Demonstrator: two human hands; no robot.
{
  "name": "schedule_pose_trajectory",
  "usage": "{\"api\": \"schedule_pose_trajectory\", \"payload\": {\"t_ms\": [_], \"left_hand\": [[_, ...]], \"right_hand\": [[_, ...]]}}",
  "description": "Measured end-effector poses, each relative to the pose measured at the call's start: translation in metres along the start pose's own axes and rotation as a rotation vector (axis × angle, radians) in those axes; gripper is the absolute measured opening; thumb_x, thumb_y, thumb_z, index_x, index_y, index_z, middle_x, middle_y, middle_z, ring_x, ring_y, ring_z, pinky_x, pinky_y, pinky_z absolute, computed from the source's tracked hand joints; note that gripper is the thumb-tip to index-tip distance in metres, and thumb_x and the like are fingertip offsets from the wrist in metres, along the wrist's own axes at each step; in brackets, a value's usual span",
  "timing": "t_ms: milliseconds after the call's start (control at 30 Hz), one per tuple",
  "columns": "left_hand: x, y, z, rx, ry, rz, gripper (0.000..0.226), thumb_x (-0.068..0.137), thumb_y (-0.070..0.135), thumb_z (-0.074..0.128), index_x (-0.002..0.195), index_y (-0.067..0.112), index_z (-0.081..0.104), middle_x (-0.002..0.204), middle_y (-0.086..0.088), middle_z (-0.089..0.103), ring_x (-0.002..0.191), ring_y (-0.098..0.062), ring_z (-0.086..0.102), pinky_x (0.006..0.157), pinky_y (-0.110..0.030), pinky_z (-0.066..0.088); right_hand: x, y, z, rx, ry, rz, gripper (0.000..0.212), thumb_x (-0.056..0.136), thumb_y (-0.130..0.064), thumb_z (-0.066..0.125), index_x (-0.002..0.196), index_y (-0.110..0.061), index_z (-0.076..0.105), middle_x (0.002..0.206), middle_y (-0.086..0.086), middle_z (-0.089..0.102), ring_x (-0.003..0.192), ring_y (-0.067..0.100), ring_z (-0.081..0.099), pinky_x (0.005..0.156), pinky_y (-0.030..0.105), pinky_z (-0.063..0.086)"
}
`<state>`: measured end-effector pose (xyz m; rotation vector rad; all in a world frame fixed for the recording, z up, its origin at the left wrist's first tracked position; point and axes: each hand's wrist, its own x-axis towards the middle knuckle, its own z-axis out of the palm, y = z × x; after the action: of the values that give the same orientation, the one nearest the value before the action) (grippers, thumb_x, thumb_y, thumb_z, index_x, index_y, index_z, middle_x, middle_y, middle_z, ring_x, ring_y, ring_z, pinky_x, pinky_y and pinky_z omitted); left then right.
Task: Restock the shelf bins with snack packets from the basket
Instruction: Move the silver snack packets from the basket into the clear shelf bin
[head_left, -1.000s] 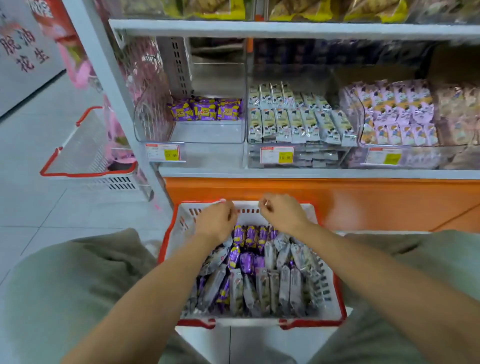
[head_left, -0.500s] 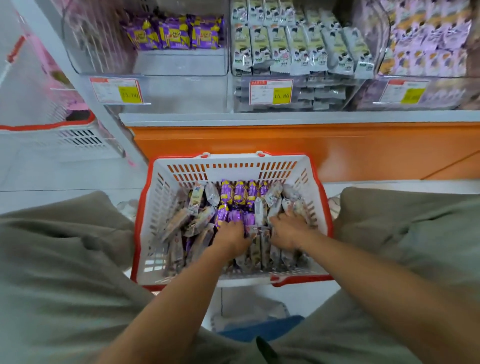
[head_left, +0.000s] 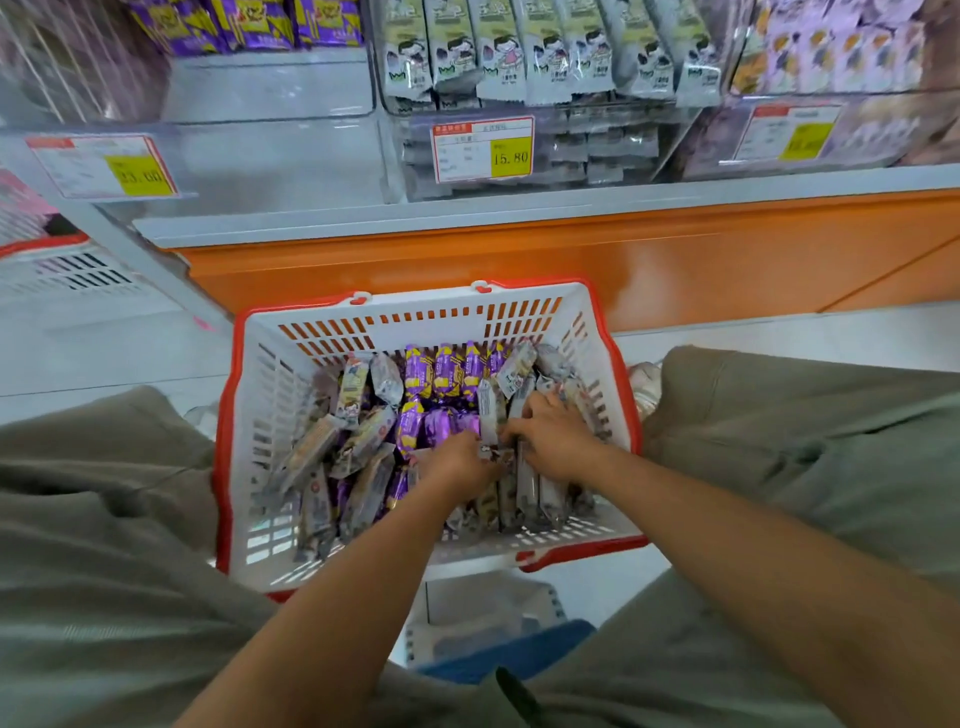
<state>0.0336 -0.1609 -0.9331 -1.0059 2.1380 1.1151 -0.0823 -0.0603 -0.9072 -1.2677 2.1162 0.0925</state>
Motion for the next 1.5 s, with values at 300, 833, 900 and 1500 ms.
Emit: {"api": "schedule_pose_trajectory", "payload": {"t_ms": [300,833,900,1500], "left_hand": [[-0.006,0.008,-0.006,0.003,0.086,0.068,0.033,0.091,0.037,0.064,0.115,0.014,0.065,0.096,0.0,0.063,0.074,-0.012,0.053,0.057,-0.025,0.038],[-0.03,0.01,-0.103,-0.794,0.356,0.002,0.045,0.084,0.033,0.073,0.106,-0.006,0.064,0.095,-0.012,0.068,0.069,-0.016,0.063,0.06,-0.021,0.057],[-0.037,0.02,-0.11,-0.832,0.345,0.016,0.031,0.089,0.026,0.069,0.095,-0.004,0.066,0.085,-0.014,0.066,0.066,-0.019,0.059,0.07,-0.031,0.058],[-0.144,0.134,-0.201,-0.588,0.689,0.546,0.017,0.098,0.031,0.051,0.095,0.017,0.06,0.093,-0.007,0.067,0.08,-0.022,0.065,0.073,-0.037,0.054]], "right_hand": [[0.002,0.004,-0.002,0.114,0.032,0.014,0.042,0.092,-0.005,0.05,0.125,-0.029,0.06,0.122,0.006,0.04,0.12,0.027,0.03,0.092,0.036,0.033],[-0.021,-0.039,-0.029,0.458,0.355,-0.16,0.093,0.077,-0.053,0.074,0.144,-0.022,0.018,0.142,0.001,0.03,0.126,0.017,0.039,0.099,0.034,0.041],[-0.024,-0.044,-0.038,0.376,0.526,-0.199,0.08,0.081,-0.042,0.074,0.141,-0.015,0.028,0.136,0.005,0.035,0.123,0.017,0.039,0.094,0.027,0.038],[-0.096,-0.042,-0.202,0.375,1.078,-0.257,0.048,0.08,-0.03,0.054,0.126,-0.017,0.047,0.121,0.001,0.05,0.109,0.014,0.047,0.084,0.027,0.036]]}}
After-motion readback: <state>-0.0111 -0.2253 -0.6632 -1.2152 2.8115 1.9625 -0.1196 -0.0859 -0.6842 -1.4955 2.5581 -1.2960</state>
